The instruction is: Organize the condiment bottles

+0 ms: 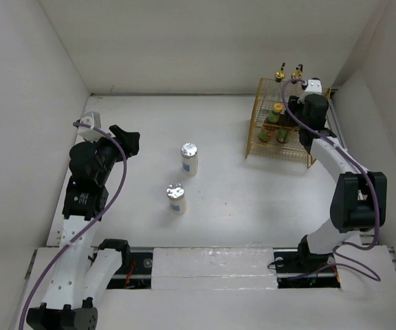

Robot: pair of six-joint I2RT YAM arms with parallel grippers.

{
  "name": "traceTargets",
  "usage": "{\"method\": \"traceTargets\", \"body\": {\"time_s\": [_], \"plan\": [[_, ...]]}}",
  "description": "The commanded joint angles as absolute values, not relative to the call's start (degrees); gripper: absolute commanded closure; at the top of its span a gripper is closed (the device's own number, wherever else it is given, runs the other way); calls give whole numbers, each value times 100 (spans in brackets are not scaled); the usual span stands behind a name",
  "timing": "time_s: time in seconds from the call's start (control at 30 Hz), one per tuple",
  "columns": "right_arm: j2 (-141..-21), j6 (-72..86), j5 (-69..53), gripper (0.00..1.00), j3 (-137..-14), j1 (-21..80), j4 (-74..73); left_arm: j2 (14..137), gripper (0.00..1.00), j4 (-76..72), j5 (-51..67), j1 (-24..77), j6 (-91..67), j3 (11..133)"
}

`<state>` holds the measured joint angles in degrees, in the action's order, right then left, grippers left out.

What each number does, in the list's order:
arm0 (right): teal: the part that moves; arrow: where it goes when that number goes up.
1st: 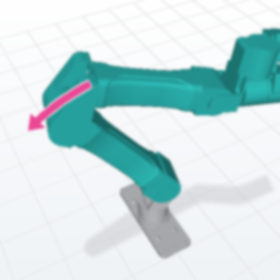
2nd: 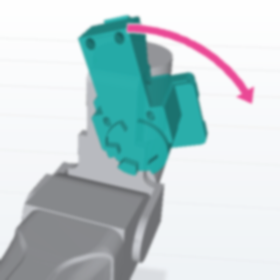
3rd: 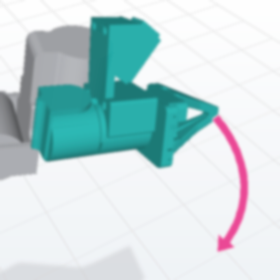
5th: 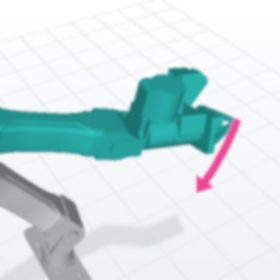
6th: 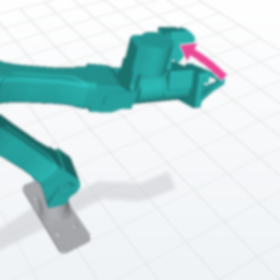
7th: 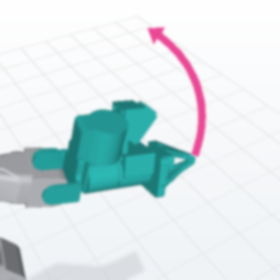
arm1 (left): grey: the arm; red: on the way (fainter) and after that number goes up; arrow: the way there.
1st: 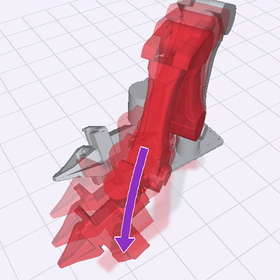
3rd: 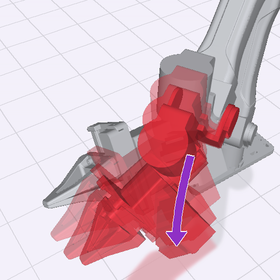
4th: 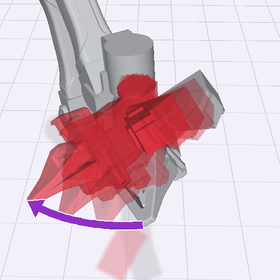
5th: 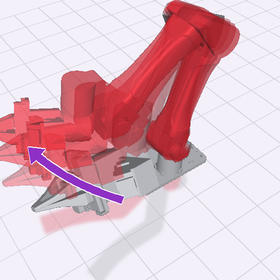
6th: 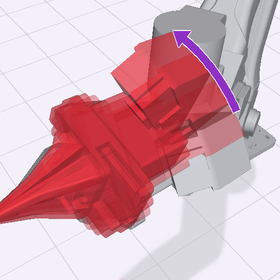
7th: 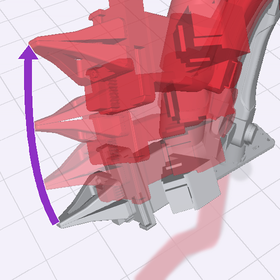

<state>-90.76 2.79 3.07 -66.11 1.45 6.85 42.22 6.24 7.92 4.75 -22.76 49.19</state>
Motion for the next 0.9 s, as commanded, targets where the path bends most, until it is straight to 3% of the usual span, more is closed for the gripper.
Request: {"method": "traceTargets", "body": {"time_s": [0.0,0.1,0.13,0.2,0.23,0.4,0.5,0.57,0.63,0.7,0.77,0.8,0.87], "plan": [[-8886,396,492,91,-6707,246,1705,4192,43,343,879,457,-2197,4913],[-8886,396,615,75,-6653,246,1705,4192,43,343,932,457,-2197,4913],[-8886,396,615,61,-6653,246,1653,4192,43,343,932,457,-2197,4913],[-8807,396,615,51,-6653,246,1574,4192,41,343,932,457,-2197,4913],[-8720,396,615,39,-6653,246,1573,4192,41,343,932,457,-2197,4913],[-8289,396,668,20,-6776,246,1310,4192,40,343,932,457,-2197,4913],[-7824,448,668,19,-6776,307,1248,4140,40,343,932,457,-2197,4913],[-7560,448,607,27,-6698,500,1169,4140,40,343,932,457,-2197,4913],[-7217,614,450,76,-6470,789,1169,4140,40,343,984,457,-2197,4913],[-7076,667,168,100,-6154,1439,1458,4140,43,343,984,457,-2197,4913],[-7075,607,-104,97,-6004,2314,1678,4140,47,343,984,457,-2197,4913],[-7301,424,-245,77,-6003,2616,1679,4140,49,343,984,457,-2197,4913],[-7601,203,-446,49,-6151,3109,1513,4140,56,343,984,457,-2197,4913]]}}
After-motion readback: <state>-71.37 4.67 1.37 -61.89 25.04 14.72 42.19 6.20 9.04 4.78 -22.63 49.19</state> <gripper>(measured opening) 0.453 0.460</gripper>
